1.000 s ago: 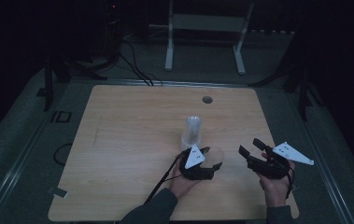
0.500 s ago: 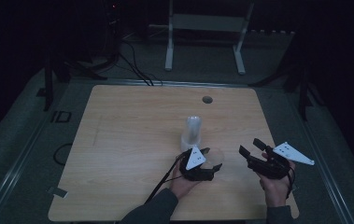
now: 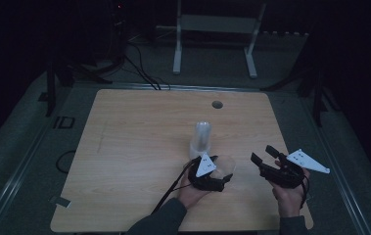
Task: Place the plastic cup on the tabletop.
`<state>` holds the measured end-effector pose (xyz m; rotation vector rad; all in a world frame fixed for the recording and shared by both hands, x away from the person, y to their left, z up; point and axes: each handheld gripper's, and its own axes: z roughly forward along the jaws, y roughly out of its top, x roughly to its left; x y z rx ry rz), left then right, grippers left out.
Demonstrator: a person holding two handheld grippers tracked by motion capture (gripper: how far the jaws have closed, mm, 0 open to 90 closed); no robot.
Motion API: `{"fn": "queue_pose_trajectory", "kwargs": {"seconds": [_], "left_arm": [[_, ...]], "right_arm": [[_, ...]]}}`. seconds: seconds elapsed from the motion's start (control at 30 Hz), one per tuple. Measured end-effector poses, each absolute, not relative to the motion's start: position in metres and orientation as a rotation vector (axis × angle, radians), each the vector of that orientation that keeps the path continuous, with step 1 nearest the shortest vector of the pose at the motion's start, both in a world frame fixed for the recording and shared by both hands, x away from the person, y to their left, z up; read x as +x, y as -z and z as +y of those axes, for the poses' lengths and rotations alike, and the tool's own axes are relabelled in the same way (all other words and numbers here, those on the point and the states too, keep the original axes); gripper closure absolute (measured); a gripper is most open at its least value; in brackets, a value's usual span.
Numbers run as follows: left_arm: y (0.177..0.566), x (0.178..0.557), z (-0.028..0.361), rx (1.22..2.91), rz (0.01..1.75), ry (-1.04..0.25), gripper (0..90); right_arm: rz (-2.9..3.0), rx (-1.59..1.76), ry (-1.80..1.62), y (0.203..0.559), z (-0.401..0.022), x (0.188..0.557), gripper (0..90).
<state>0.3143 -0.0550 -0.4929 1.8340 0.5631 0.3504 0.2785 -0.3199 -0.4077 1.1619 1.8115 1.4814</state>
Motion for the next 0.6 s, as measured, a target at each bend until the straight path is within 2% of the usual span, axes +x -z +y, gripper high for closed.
{"fn": "queue_pose_trajectory", "kwargs": {"seconds": [0.13, 0.6], "left_arm": [[0.492, 0.313, -0.054, 1.841, 0.575, -0.347, 14.7], [0.492, 0.308, -0.040, 1.842, 0.616, -0.345, 14.2]], "right_arm": [[1.814, 1.160, -1.479, 0.408, -0.320, 0.279, 29.6], [1.809, 1.165, -1.474, 0.408, -0.322, 0.278, 29.5]]}}
